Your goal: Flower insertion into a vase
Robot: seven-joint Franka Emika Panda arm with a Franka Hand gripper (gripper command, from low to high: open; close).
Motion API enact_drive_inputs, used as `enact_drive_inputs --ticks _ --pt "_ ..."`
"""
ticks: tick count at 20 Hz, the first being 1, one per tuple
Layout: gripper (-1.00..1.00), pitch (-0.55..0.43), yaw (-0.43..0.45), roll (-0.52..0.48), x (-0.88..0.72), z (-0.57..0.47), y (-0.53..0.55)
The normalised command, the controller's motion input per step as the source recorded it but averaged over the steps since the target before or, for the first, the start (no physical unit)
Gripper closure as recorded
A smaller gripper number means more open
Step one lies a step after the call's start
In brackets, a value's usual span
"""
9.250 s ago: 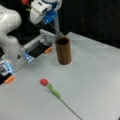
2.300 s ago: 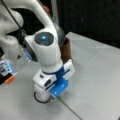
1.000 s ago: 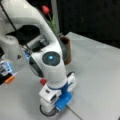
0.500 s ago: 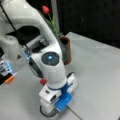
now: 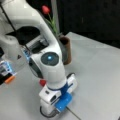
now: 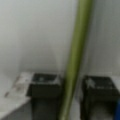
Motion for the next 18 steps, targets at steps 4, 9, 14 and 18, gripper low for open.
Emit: enact_drive_inputs --ticks 4,9,14,18 --pt "1.00 0.108 0.076 -0.177 0.18 -0.20 0.28" --pt "1.00 0.128 0.058 -0.140 0.05 0.14 0.32" --pt "1.00 0.152 0.024 -0.107 -0.10 0.56 0.22" --pt "1.00 0.057 -0.001 -0.070 -0.12 0.42 0.08"
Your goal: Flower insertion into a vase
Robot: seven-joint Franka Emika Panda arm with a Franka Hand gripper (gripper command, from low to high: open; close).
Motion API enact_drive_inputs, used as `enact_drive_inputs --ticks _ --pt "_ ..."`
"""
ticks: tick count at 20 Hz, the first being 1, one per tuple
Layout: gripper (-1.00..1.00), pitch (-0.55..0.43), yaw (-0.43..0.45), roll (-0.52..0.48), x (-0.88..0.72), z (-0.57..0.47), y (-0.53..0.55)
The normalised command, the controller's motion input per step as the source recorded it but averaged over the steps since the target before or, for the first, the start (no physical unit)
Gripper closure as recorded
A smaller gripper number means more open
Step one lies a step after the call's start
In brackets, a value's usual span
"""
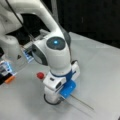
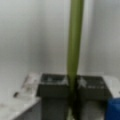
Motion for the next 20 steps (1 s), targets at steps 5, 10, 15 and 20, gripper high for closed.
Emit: enact_drive_inputs --ticks 5,10,15,20 --pt "1.00 -0.006 -0.030 -0.014 -0.18 0.34 0.13" --pt "1.00 -0.006 -0.126 0.035 -0.33 0.44 0.27" --pt "1.00 -0.043 -0.189 0.100 -0.34 0.33 0.30" --pt "1.00 -0.062 -0.178 0.125 -0.40 0.20 0.27"
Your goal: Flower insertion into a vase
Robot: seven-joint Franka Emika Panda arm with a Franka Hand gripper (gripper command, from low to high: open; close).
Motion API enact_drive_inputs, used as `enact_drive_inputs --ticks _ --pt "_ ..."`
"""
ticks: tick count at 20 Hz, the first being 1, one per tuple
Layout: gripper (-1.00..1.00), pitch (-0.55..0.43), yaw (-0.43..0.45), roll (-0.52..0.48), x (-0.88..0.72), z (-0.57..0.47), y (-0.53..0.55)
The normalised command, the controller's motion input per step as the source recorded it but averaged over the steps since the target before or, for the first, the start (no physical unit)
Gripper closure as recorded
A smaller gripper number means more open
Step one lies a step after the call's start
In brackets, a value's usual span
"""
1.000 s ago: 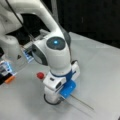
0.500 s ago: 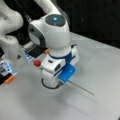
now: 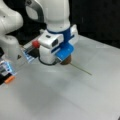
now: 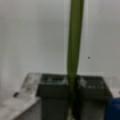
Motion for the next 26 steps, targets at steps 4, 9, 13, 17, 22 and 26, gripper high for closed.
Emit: enact_drive_inputs --ticks 4,9,13,17,22,26 --pt "1.00 -0.051 -0.159 0.114 -0.40 0.14 0.19" --pt "1.00 -0.058 -0.163 0.063 -0.42 -0.04 0.22" --pt "1.00 -0.061 -0.141 0.034 -0.60 -0.10 0.42" --pt "1.00 -0.144 -0.075 0.047 -0.73 -0.15 0.54" --pt "1.00 -0.213 0.026 0.081 -0.90 -0.14 0.54" --pt "1.00 -0.218 0.007 0.088 -0.93 -0.04 0.47"
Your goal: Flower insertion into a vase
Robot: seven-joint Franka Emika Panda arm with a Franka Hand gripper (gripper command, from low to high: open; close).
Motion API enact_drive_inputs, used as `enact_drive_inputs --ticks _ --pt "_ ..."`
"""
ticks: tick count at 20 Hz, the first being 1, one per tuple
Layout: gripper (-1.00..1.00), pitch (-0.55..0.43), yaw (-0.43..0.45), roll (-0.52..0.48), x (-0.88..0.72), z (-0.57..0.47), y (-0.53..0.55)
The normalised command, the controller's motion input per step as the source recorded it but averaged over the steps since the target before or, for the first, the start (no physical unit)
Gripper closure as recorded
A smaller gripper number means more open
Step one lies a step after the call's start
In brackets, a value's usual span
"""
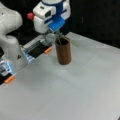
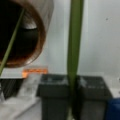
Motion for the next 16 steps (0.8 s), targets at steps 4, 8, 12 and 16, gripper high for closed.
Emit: enact_drive_inputs --ticks 4,8,12,16 --pt "1.00 -0.217 -0.047 0.080 -0.70 -0.10 0.39" --pt "1.00 -0.131 -0.103 0.082 -0.47 -0.12 0.33" --pt "1.00 -0.033 -0.119 0.090 -0.26 -0.07 0.26" --pt "1.00 0.198 -0.116 0.062 -0.11 0.00 0.14"
